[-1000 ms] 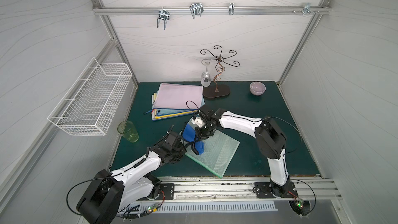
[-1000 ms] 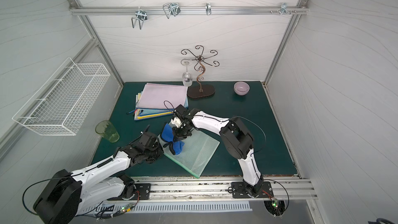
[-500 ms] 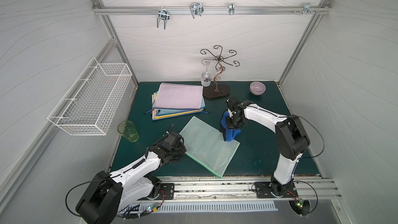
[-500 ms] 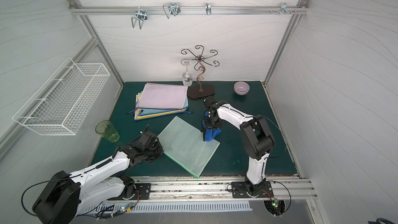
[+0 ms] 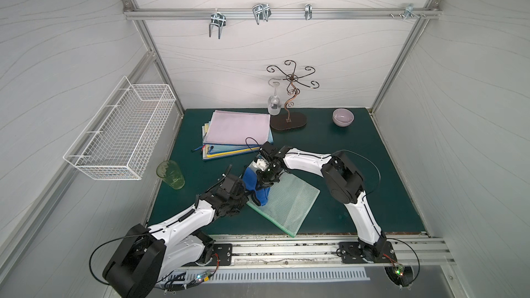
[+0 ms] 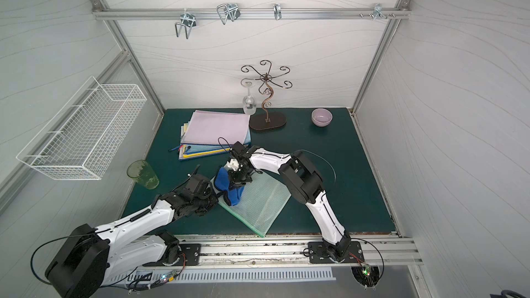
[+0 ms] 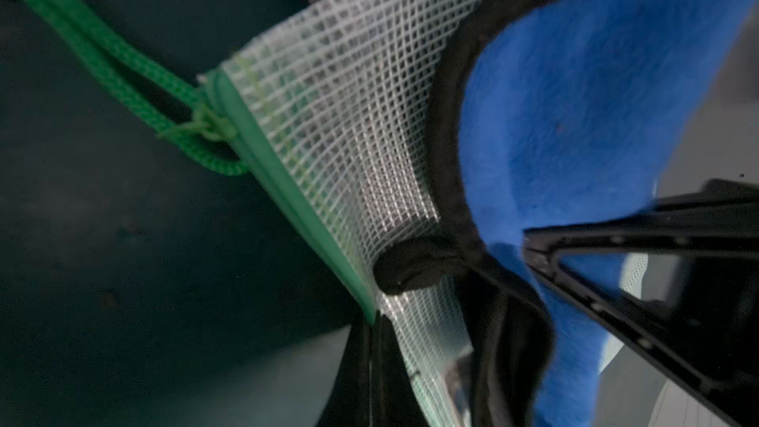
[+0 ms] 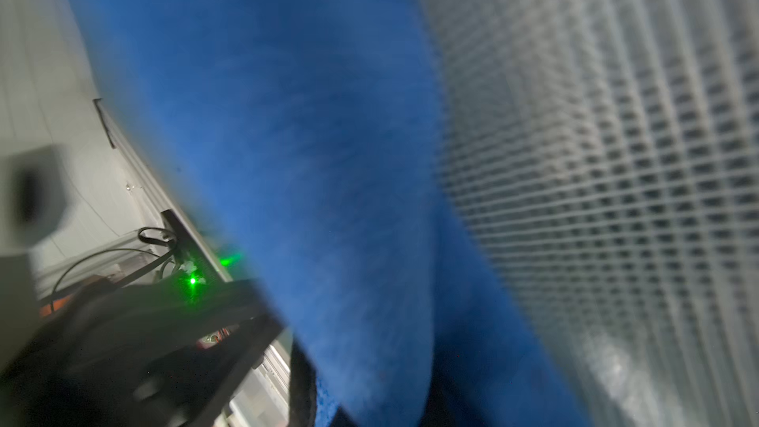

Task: Wipe the document bag
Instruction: Wipe the dirt from the document bag.

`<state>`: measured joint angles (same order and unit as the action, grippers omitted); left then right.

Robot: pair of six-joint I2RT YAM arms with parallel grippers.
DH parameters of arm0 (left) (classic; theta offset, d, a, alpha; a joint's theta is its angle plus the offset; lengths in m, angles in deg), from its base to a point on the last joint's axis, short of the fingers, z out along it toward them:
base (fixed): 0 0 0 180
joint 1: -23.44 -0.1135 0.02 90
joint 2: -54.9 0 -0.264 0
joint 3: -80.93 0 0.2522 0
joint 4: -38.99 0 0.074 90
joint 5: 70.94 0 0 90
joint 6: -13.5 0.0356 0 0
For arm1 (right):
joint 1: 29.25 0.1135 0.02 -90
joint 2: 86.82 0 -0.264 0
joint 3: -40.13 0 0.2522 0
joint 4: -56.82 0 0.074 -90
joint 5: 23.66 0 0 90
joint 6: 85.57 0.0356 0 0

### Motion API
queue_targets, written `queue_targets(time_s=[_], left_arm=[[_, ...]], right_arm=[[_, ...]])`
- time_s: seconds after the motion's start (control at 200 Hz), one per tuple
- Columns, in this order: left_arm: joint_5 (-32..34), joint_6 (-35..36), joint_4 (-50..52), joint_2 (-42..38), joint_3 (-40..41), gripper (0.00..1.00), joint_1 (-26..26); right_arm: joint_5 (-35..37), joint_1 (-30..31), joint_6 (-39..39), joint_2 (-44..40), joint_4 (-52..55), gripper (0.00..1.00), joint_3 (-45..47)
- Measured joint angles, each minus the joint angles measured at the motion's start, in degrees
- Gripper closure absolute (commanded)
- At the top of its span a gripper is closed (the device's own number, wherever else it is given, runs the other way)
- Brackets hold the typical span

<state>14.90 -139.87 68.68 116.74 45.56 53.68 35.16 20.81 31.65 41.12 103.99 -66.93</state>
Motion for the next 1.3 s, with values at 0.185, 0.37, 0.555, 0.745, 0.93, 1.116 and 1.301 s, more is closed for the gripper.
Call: queue_targets(time_s=[0.185,0.37,0.555,0.745,0.93,1.116,1.301], left_arm=[[0.00,0.00,-1.33,0.44,-0.02,1.00,0.00],[0.07,0.07,-1.42,-0.15,-0.02,1.00,-0.02],[0.07,0.46,-1.36,-0.26,-0.66,1.00,-0.02],[0.04,0.61,-2.12,1.38,-0.92,1.00,-0.09],[-0.39,0.63,-3.13,1.75,-0.92,1.00,-0.13],[-0.44,0.70,-3.37,1.73,-0.92,1.00,-0.13],[-0.44,0.85,-3.37,1.62,-0.92,1.00,-0.13]], right_arm=[[13.66,-6.91,-0.28,-7.45,3.39,1.00,6.47],[26.51,-14.16,-3.74,-18.18,11.50,1.00,12.83],[19.04,-1.49,-7.80,-22.03,13.20,1.00,13.16],[9.40,4.98,-6.05,-19.56,9.57,1.00,19.67],[9.44,-5.75,-1.79,-22.62,7.08,1.00,29.70],[26.05,-17.09,1.70,-32.87,11.82,1.00,34.03],[32.26,-13.03,0.11,-32.30,15.06,1.00,20.26]])
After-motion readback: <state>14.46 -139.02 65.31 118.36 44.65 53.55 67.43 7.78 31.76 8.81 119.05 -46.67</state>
